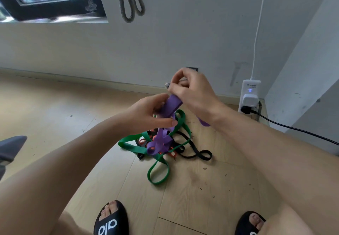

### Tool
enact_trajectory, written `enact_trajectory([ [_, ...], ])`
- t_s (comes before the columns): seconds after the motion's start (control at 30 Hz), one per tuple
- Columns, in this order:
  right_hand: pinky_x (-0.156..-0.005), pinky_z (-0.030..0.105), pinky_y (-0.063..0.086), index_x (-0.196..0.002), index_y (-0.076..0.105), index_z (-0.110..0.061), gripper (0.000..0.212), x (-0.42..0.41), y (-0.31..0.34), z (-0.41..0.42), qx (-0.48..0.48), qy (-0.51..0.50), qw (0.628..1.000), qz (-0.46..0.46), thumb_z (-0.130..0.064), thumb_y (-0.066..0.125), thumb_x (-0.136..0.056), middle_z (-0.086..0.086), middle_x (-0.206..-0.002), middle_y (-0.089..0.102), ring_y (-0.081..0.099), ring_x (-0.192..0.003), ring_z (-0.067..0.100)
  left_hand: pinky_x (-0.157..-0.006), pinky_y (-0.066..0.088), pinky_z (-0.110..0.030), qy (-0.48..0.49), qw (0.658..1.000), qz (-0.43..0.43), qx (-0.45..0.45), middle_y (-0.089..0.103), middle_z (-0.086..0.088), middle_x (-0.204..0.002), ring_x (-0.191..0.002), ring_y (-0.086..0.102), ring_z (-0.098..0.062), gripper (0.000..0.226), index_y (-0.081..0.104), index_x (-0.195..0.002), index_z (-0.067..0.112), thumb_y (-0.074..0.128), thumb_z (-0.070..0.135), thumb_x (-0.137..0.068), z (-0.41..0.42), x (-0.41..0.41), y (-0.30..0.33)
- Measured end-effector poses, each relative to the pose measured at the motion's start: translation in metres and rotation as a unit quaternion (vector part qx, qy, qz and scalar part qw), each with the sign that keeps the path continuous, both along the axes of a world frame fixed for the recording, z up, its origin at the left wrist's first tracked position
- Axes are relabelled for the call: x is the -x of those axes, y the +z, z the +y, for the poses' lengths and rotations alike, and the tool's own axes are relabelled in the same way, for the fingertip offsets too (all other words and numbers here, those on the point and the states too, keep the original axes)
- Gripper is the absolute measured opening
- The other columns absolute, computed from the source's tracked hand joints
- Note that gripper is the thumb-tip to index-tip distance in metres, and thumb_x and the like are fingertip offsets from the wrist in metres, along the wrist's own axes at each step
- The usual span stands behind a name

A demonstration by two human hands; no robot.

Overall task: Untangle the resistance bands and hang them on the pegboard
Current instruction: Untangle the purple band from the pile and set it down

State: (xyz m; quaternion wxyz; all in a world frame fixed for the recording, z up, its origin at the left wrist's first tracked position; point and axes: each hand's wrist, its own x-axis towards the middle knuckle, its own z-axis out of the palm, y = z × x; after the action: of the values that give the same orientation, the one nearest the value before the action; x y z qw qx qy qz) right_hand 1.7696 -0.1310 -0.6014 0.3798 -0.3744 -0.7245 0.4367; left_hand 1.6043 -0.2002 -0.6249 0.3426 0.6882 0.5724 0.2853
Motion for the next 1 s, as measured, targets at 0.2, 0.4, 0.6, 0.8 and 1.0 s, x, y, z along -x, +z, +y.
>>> enact_trajectory([
  [0.2, -0.057, 0.022, 0.041, -0.082, 0.06, -0.014, 0.015, -0.024, 0.018, 0.017, 0.002, -0.138, 0.984, 0.115, -0.01, 0.074, -0.087, 0.001, -0.063, 0.058, 0.051, -0.059, 0.009, -0.074, 0.051, -0.046, 0.016, 0.996, 0.063, -0.056, 0.059, -0.009, -0.082, -0.075, 0.055, -0.027, 0.037, 0.055, -0.087, 0.022, 0.073, 0.053, -0.081, 0.008, 0.006, 0.001],
  [0.4, -0.062, 0.029, 0.043, -0.081, 0.058, -0.022, 0.018, -0.046, -0.009, 0.032, -0.013, -0.125, 0.986, -0.109, -0.029, 0.066, -0.096, -0.003, -0.073, 0.065, 0.057, -0.067, 0.014, -0.057, 0.039, -0.02, 0.068, 0.984, 0.121, -0.114, 0.056, 0.008, -0.07, -0.06, 0.05, -0.004, 0.021, 0.05, -0.085, 0.037, 0.069, 0.038, -0.093, 0.002, -0.006, 0.02],
  [0.6, -0.084, 0.045, 0.047, -0.086, 0.067, -0.015, 0.041, -0.024, -0.014, 0.008, 0.044, 0.029, 0.995, -0.085, -0.044, 0.043, -0.103, -0.003, -0.079, 0.066, 0.059, -0.081, 0.017, -0.071, 0.052, -0.044, 0.046, 0.991, 0.099, -0.081, 0.064, 0.003, -0.077, -0.075, 0.063, -0.022, 0.015, 0.057, -0.091, 0.028, 0.072, 0.032, -0.092, -0.003, -0.022, 0.026],
  [0.8, -0.054, 0.023, 0.031, -0.065, 0.051, -0.017, 0.042, -0.016, -0.012, -0.006, -0.118, 0.025, 0.986, -0.117, -0.039, 0.063, -0.099, -0.006, -0.058, 0.046, 0.042, -0.056, 0.009, -0.068, 0.05, -0.04, 0.018, 0.998, 0.018, -0.062, 0.063, -0.001, -0.075, -0.068, 0.052, -0.007, 0.017, 0.061, -0.092, 0.02, 0.076, 0.021, -0.084, -0.006, -0.017, 0.023],
  [1.0, -0.056, 0.028, 0.034, -0.062, 0.055, -0.011, 0.041, -0.012, 0.002, -0.014, -0.109, 0.019, 0.992, -0.067, -0.032, 0.07, -0.094, -0.004, -0.055, 0.044, 0.04, -0.054, 0.01, -0.093, 0.055, -0.032, -0.024, 0.999, 0.035, -0.014, 0.071, 0.022, -0.093, -0.091, 0.068, -0.006, 0.032, 0.06, -0.107, 0.035, 0.078, 0.016, -0.087, -0.007, 0.0, 0.006],
])
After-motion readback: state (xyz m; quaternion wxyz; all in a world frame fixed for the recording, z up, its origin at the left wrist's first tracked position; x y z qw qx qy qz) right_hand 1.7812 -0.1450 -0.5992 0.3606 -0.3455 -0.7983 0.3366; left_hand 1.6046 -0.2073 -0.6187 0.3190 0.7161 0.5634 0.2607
